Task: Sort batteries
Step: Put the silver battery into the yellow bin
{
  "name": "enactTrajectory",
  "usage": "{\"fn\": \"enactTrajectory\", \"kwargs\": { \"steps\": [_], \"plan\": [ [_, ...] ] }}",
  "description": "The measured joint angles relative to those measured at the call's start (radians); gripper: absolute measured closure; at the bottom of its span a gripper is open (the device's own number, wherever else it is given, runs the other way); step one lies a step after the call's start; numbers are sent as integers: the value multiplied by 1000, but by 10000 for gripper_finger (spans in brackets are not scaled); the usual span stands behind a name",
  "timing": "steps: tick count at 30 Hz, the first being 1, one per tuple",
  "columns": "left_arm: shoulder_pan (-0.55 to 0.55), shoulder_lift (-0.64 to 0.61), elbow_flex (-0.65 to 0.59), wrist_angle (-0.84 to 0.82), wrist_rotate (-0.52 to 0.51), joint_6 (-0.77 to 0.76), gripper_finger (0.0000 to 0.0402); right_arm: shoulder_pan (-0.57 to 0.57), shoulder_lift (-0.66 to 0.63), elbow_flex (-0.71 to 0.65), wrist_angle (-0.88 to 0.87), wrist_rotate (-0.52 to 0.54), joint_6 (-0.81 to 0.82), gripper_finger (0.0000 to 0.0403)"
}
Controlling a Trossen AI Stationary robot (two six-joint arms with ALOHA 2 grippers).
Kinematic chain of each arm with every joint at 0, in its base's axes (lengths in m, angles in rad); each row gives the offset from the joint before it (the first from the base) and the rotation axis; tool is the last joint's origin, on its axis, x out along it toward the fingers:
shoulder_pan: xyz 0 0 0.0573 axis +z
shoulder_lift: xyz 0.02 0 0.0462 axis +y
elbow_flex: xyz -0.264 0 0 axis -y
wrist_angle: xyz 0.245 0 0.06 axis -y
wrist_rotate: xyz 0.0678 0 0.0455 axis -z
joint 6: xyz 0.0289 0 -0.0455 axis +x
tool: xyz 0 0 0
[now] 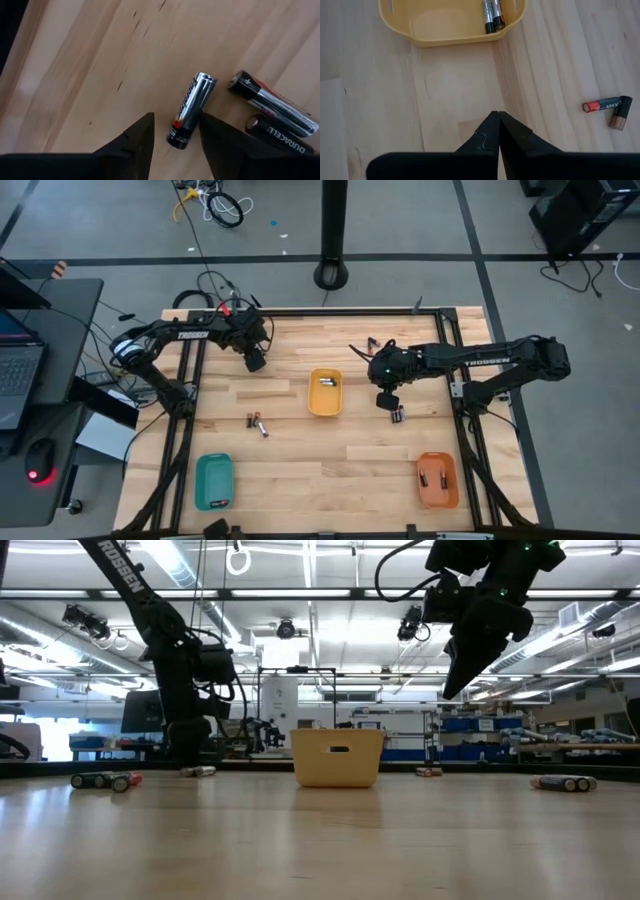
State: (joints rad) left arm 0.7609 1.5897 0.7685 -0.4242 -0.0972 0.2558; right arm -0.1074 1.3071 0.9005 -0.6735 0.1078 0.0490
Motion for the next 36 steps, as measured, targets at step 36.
{"fn": "enactTrajectory", "kwargs": {
  "steps": [36],
  "plan": [
    [-89, -157, 127, -13, 12, 73, 354, 0, 0, 0, -1, 1, -8, 385]
  ]
}}
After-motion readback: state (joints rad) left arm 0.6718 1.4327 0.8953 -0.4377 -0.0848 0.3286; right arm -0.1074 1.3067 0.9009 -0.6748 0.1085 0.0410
